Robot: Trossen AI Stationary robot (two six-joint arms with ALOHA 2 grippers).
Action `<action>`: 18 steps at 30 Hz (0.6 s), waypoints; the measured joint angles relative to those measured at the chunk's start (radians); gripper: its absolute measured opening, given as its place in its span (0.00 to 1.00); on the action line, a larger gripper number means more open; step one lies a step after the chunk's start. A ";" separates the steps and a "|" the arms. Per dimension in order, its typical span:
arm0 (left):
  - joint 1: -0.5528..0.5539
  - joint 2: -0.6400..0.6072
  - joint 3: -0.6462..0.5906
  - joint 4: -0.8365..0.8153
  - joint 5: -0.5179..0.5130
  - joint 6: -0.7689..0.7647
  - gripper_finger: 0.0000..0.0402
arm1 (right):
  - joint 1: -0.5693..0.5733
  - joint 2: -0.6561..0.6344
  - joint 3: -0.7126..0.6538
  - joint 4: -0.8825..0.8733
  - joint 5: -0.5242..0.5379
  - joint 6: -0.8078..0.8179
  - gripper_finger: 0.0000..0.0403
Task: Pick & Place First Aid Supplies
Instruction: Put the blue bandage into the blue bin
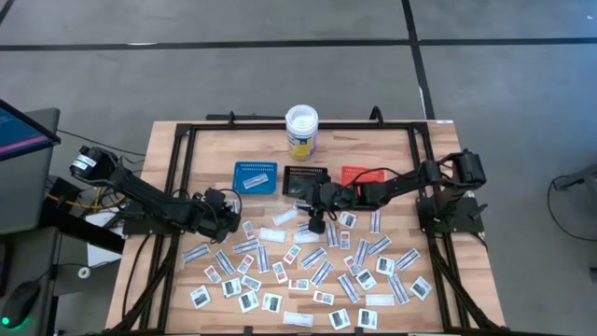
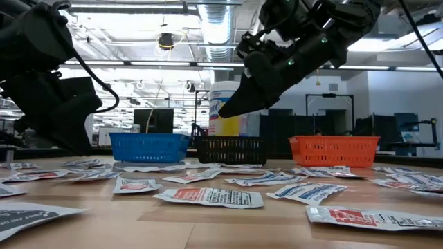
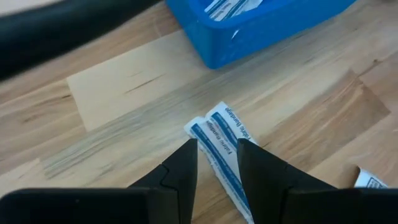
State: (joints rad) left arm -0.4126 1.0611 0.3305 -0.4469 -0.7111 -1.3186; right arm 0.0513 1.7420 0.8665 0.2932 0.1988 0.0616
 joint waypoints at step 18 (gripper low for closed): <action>0.078 0.154 0.006 0.034 -0.002 -0.001 0.23 | 0.028 -0.071 -0.001 -0.257 -0.068 0.051 0.29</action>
State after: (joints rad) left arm -0.3344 1.2154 0.3366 -0.4128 -0.7136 -1.3194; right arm 0.0793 1.6712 0.8658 0.0360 0.1308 0.1127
